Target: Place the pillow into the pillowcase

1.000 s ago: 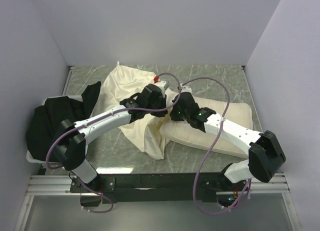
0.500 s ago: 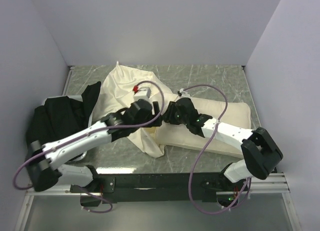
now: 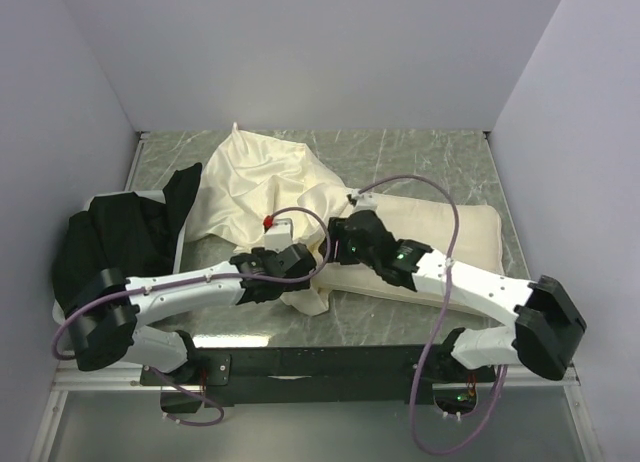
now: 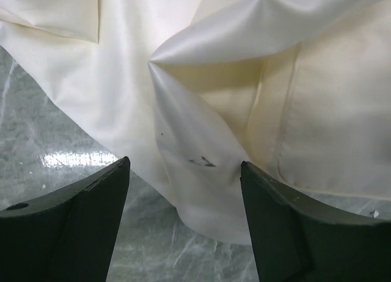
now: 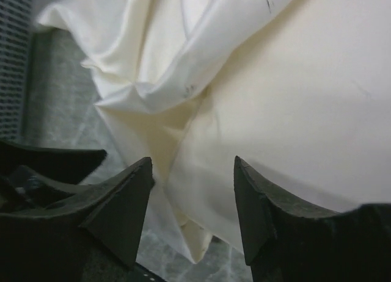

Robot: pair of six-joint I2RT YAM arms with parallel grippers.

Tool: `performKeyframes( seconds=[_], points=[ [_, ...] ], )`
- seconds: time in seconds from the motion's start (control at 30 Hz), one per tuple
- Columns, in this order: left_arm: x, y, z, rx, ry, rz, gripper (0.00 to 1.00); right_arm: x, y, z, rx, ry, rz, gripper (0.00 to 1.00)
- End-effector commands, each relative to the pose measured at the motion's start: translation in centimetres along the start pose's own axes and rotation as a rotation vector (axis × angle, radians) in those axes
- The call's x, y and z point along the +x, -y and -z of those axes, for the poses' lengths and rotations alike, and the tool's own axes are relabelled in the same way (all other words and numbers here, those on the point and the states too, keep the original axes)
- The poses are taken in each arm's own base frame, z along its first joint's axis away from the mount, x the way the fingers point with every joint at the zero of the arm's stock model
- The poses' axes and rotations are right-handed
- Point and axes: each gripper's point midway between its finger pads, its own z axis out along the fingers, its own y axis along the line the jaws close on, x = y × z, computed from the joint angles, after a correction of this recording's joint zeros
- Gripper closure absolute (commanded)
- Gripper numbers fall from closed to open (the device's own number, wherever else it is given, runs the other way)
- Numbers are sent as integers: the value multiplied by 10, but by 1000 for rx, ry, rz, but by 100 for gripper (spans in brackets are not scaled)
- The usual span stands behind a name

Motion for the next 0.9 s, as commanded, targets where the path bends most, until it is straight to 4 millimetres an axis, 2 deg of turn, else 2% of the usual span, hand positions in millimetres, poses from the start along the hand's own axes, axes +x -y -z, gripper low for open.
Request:
performKeyframes(
  seconds=[0.0, 0.03, 0.07, 0.1, 0.13, 0.17, 0.2, 0.23, 0.27, 0.3, 0.37, 0.47, 0.53, 0.6, 0.67, 0.7, 0.73, 0.77, 0.8, 0.83, 0.87],
  points=[
    [-31, 22, -5, 36, 86, 29, 27, 25, 32, -17, 169, -68, 99, 33],
    [-29, 25, -9, 45, 79, 20, 34, 27, 35, -21, 183, -76, 114, 32],
    [-28, 29, -11, 56, 77, 15, 47, 31, 36, -25, 194, -91, 122, 31],
    [-29, 33, -10, 67, 76, 2, 72, 40, 43, -31, 219, -122, 133, 31],
    [-30, 38, -6, 92, 79, -4, 82, 42, 43, -35, 219, -132, 145, 31],
    [-31, 51, 2, 148, 93, -10, 90, 49, 44, -39, 215, -159, 152, 34],
    [-29, 58, 9, 194, 92, -33, 99, 50, 45, -42, 216, -166, 151, 47],
    [-36, 66, 23, 258, 106, -27, 99, 49, 43, -43, 211, -169, 154, 55],
    [-40, 84, 36, 352, 122, -29, 99, 50, 40, -45, 193, -185, 147, 80],
    [-37, 90, 44, 408, 106, -57, 99, 45, 39, -46, 175, -182, 129, 88],
    [-40, 104, 66, 518, 109, -67, 99, 36, 22, -42, 79, -190, 91, 100],
    [-36, 123, 91, 664, 89, -97, 99, 6, 12, -37, 29, -144, 50, 100],
    [-31, 136, 106, 760, 69, -115, 99, -9, 5, -35, -12, -135, 12, 100],
    [-23, 146, 116, 825, 55, -138, 99, -17, -11, -32, -91, -127, -25, 100],
    [-20, 149, 111, 822, 50, -129, 99, -14, -30, -26, -174, -138, -72, 100],
    [-17, 147, 104, 802, 43, -122, 99, -19, -42, -24, -232, -115, -88, 100],
    [-14, 144, 97, 774, 41, -117, 99, -5, -44, -21, -261, -155, -130, 100],
    [-15, 141, 91, 747, 51, -103, 99, -7, -48, -18, -288, -139, -142, 100],
    [-13, 137, 86, 722, 44, -80, 99, -6, -44, -18, -276, -133, -154, 100],
    [-12, 134, 80, 691, 42, -63, 98, -6, -31, -20, -221, -110, -150, 100],
    [-13, 125, 70, 634, 41, -26, 98, -13, -23, -17, -196, -84, -155, 89]
  ],
)
